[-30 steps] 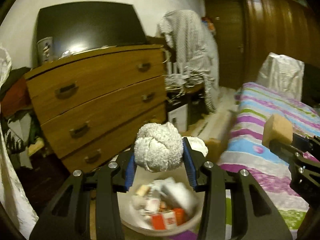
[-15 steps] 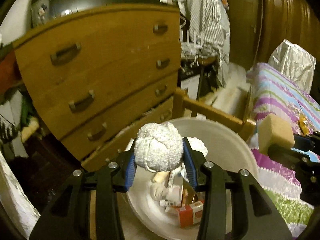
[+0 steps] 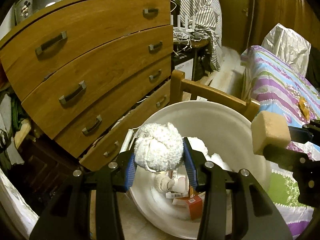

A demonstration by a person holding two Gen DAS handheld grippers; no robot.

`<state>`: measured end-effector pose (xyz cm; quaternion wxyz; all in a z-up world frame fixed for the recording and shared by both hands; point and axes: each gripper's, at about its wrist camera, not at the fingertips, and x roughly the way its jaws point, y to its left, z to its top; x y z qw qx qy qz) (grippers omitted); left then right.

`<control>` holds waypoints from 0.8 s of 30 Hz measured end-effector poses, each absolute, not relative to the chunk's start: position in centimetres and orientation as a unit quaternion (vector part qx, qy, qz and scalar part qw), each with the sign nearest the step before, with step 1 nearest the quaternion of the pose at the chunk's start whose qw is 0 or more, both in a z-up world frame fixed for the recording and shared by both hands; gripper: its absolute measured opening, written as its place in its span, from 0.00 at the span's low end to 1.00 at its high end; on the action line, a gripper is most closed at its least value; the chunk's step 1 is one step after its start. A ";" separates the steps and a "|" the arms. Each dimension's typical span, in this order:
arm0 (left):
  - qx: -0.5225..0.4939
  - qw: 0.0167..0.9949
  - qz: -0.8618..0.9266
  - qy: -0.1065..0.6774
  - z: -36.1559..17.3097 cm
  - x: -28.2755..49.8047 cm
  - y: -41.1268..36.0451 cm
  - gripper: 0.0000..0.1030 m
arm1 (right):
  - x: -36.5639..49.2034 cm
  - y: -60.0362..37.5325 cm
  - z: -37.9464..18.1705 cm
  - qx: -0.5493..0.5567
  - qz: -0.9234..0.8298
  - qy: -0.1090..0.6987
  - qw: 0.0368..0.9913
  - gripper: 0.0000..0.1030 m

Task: Collect trash
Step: 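Open both tools to drop the cloth and sponge into the bucket, then move both open tools back from the bucket toward the bedspread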

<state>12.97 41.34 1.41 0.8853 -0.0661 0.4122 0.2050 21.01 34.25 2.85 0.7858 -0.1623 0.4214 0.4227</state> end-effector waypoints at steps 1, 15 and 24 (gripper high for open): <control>-0.062 0.883 0.209 0.416 1.3 13.1 41.4 0.60 | 21.0 34.3 2.8 -0.165 0.418 0.418 0.789 0.60; -0.066 0.887 0.228 0.396 1.5 12.3 40.5 0.76 | 20.6 31.6 2.5 -0.150 0.401 0.396 0.812 0.64; -0.067 0.905 0.219 0.359 1.9 9.5 35.8 0.76 | 17.0 25.8 4.2 -0.141 0.319 0.313 0.883 0.66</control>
